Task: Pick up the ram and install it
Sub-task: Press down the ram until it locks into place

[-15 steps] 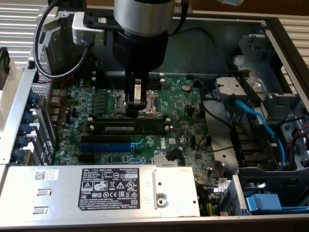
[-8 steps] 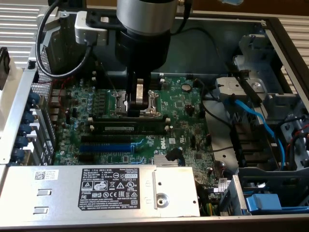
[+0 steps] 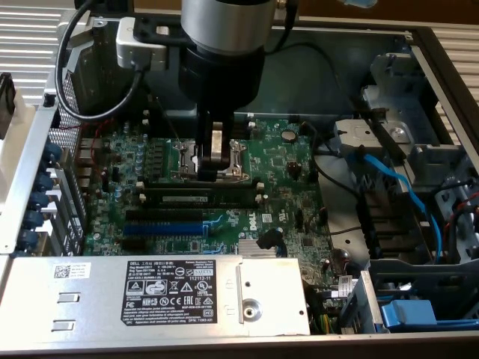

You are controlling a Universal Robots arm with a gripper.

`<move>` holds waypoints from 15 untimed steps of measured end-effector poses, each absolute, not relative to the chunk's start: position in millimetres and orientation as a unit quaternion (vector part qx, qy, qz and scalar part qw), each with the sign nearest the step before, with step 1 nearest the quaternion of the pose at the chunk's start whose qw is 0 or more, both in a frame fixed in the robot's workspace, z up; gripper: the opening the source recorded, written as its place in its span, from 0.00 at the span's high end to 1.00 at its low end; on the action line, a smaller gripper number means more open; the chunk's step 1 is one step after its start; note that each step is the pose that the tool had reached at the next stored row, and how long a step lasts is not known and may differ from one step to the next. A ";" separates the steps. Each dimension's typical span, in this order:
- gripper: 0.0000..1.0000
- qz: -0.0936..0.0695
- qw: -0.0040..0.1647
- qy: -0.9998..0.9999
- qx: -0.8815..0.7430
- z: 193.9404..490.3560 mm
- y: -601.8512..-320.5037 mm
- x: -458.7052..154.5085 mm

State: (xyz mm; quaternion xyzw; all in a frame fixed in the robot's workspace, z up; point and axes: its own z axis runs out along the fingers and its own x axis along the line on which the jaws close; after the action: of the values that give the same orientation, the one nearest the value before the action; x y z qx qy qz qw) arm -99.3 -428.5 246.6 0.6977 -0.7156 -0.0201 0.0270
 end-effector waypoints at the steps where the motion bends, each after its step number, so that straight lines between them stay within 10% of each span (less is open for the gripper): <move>1: 0.90 -0.020 0.027 -0.720 0.693 246.7 -428.5 -99.3; 15: 0.90 -0.023 0.025 -0.792 0.609 245.5 -428.5 -99.3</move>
State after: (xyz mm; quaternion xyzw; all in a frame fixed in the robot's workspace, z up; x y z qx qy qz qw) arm -99.3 -428.5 245.5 0.6093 -0.7922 -0.0231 0.0245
